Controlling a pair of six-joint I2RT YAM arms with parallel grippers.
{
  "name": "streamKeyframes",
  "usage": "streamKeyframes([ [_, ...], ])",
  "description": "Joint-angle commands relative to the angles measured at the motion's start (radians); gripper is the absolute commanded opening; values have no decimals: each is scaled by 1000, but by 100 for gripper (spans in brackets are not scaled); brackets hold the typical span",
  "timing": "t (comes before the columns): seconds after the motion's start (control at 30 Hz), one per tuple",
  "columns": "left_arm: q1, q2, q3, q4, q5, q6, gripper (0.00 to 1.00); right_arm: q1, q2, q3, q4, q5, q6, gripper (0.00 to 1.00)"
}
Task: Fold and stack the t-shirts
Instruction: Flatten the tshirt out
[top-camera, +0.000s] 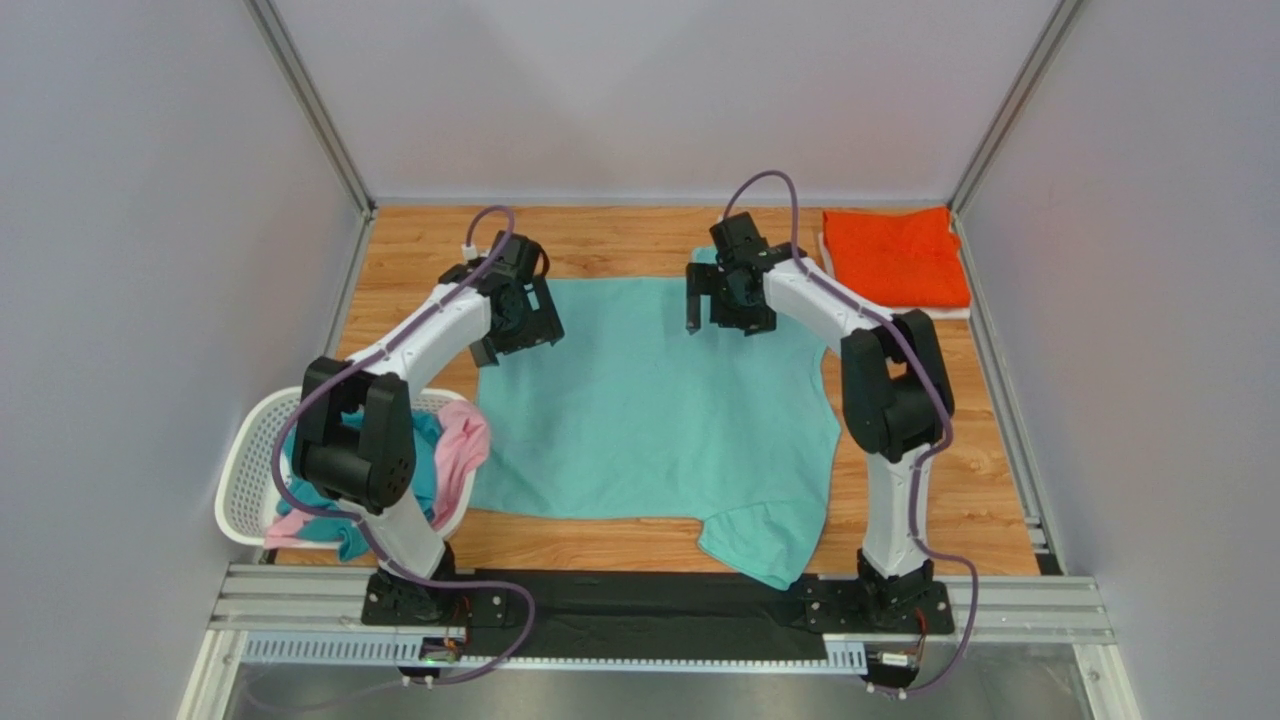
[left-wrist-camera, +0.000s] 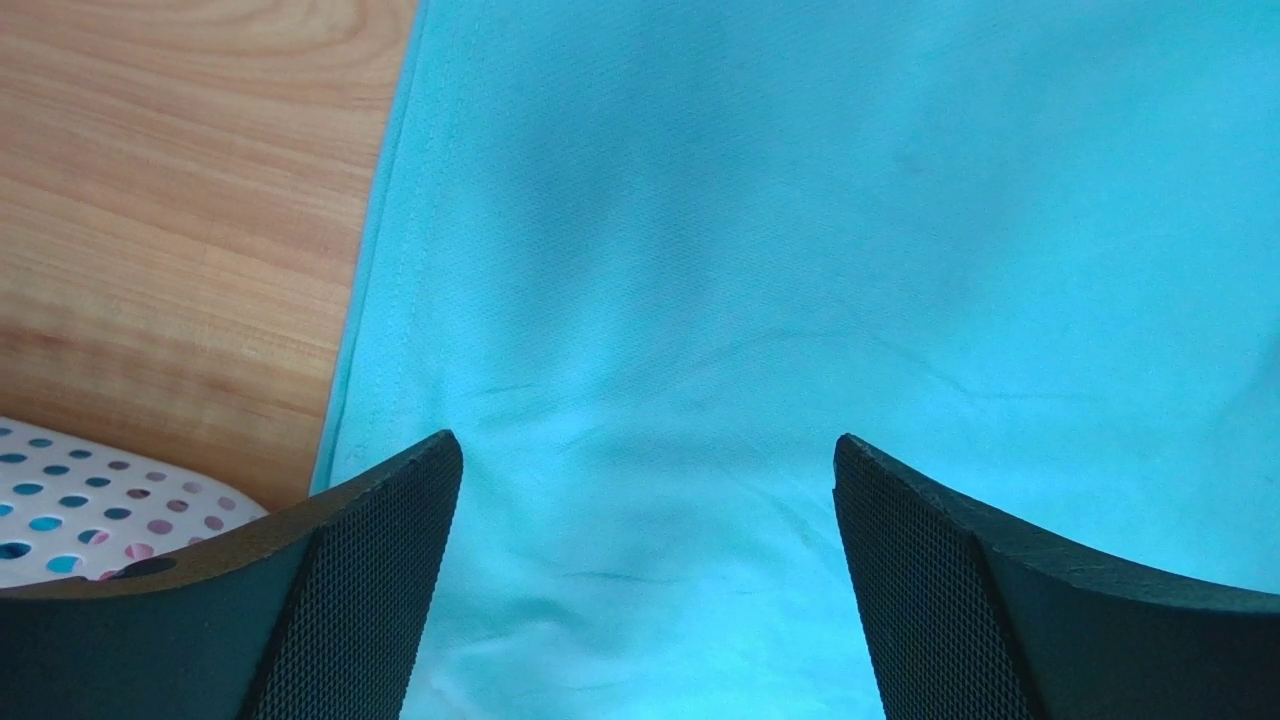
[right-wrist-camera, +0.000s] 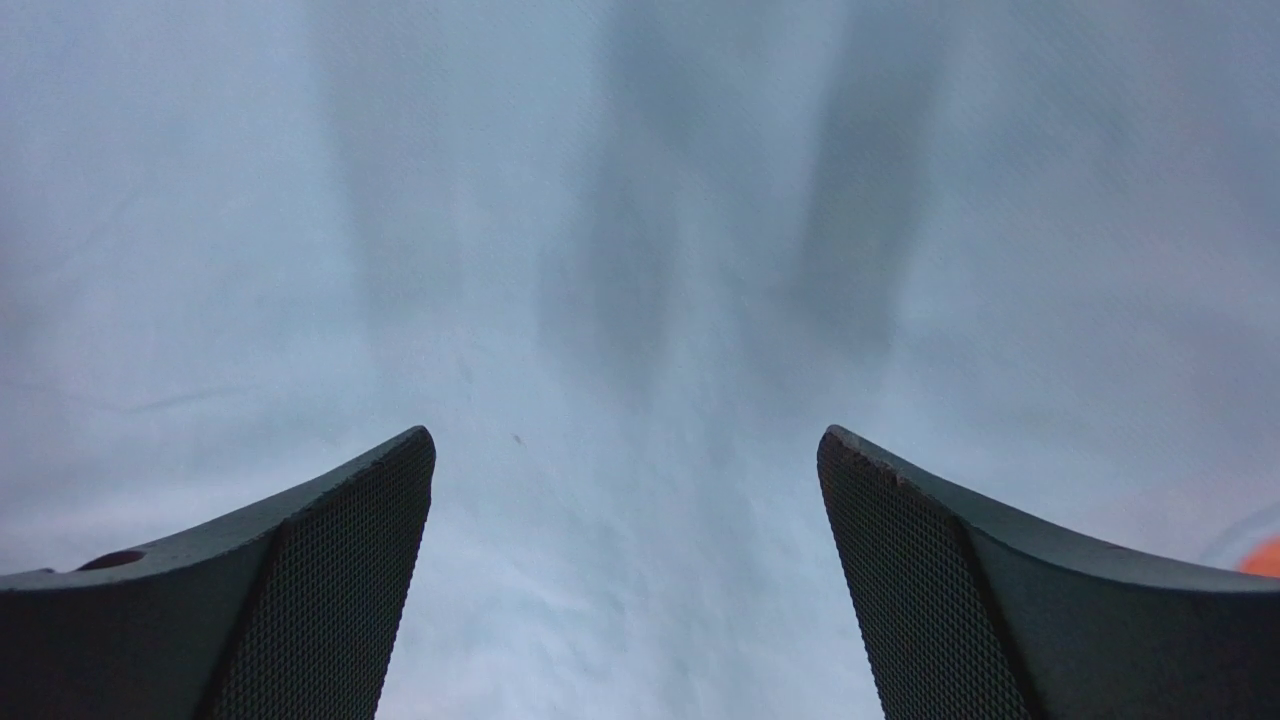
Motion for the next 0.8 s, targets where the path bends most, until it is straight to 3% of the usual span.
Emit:
streamKeyframes([
  [0.0,-2,-55,-24,-10,33,5,100,-8,-150,-124,-10,74,9,100],
  [0.23,-37,-63,-125,57,80,-15,100,-31,-207,-295,39,77,27,100],
  [0.77,-37,271,98,60,136,0,100,-166,120,-65,-5,11,-9,100],
])
